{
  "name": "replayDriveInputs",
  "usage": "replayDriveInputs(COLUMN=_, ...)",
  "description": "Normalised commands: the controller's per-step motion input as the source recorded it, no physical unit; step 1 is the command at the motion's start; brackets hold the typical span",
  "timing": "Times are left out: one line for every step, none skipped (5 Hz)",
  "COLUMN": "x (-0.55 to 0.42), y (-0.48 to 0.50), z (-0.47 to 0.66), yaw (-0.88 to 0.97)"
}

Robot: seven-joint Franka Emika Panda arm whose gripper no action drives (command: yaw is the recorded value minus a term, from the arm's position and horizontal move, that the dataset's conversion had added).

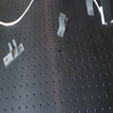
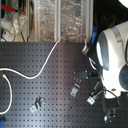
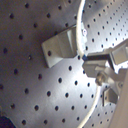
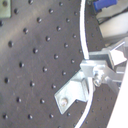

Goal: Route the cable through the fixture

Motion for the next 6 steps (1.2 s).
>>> replayDriveInputs(x=-0.081, y=0.065, z=0.06, yaw=-0.31)
replayDriveInputs(x=-0.035, y=0.130, z=0.16, yaw=-0.41)
replayDriveInputs(x=-0.079, y=0.217, z=0.12, yaw=-0.52)
replayDriveInputs(x=-0.115, y=0.205, z=0.14, yaw=-0.55)
replayDriveInputs(x=-0.113, y=0.092, z=0.17, yaw=-0.52)
replayDriveInputs(x=-0.056, y=-0.036, z=0.27, yaw=-0.47)
